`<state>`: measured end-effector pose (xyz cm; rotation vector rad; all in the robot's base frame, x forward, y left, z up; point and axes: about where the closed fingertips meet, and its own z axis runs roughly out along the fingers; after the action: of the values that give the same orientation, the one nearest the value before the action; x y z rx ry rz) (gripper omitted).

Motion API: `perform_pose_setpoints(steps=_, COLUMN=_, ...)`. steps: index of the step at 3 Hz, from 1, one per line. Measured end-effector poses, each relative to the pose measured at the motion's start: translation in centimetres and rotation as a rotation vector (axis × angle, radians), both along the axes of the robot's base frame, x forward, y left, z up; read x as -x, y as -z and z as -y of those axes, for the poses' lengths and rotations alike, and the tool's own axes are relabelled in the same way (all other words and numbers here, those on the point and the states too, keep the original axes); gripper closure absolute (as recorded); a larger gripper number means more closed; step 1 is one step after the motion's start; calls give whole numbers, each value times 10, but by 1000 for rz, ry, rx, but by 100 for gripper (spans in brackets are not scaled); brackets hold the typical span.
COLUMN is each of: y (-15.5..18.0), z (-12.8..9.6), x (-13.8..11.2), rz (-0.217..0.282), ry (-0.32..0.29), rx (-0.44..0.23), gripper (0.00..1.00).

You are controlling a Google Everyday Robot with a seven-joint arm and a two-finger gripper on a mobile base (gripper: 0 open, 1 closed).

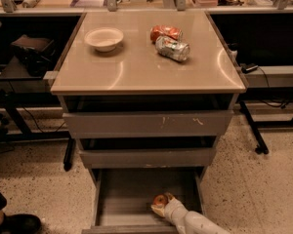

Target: Place apple into bottom drawer

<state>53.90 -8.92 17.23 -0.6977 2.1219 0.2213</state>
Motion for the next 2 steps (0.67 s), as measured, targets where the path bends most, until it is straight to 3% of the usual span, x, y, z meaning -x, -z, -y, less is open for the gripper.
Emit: perform_pose_setpoints(steps=2, y=0, z=0, x=0, rz=0, ry=0, rx=0, gripper=11)
